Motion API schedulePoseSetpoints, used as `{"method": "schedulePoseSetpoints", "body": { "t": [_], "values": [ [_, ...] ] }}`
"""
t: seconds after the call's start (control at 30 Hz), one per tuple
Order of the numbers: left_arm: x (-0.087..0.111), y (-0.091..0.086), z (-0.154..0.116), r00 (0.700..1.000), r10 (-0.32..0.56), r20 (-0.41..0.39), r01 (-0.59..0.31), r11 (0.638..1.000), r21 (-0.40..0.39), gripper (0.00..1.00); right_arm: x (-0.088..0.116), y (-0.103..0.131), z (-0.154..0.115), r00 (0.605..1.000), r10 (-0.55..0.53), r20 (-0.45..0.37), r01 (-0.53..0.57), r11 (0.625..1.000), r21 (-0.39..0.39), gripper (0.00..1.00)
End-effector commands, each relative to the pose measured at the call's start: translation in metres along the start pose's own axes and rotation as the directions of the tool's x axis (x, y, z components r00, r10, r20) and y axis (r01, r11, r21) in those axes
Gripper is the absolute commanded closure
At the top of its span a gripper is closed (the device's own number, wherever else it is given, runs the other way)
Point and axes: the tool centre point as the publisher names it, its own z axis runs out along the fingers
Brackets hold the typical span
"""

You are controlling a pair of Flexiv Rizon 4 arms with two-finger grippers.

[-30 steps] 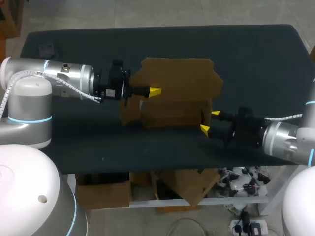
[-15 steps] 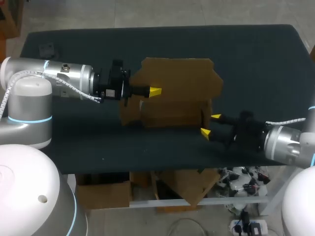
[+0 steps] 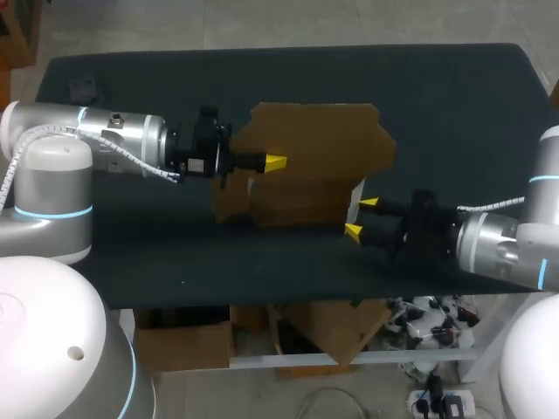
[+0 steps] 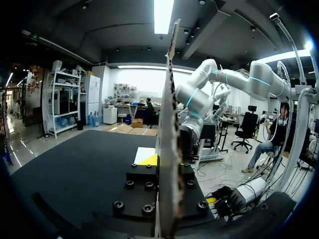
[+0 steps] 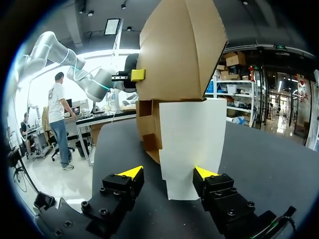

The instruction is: Assemble the packaging by folding the flat box into shape, placing the metal phone stand inside, and closing the box properly

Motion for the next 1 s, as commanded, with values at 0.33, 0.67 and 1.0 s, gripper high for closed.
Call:
{"method": "schedulePoseSetpoints", "body": {
  "t": [0.33, 0.67, 1.0],
  "values": [
    [0.0, 0.004, 0.001, 1.0, -0.001, -0.002, 0.001, 1.0, 0.0, 1.0, 0.005, -0.011, -0.024, 0.998, 0.025, 0.059, -0.025, 1.0, 0.007, 0.3],
    [0.0, 0.004, 0.001, 1.0, -0.001, -0.002, 0.001, 1.0, 0.0, 1.0, 0.002, -0.012, -0.04, 0.997, 0.026, 0.07, -0.027, 0.999, 0.024, 0.3],
    [0.0, 0.004, 0.001, 1.0, -0.001, -0.002, 0.001, 1.0, 0.0, 1.0, -0.003, -0.007, -0.058, 1.0, -0.007, 0.009, 0.007, 0.999, 0.033, 0.15]
  ]
}}
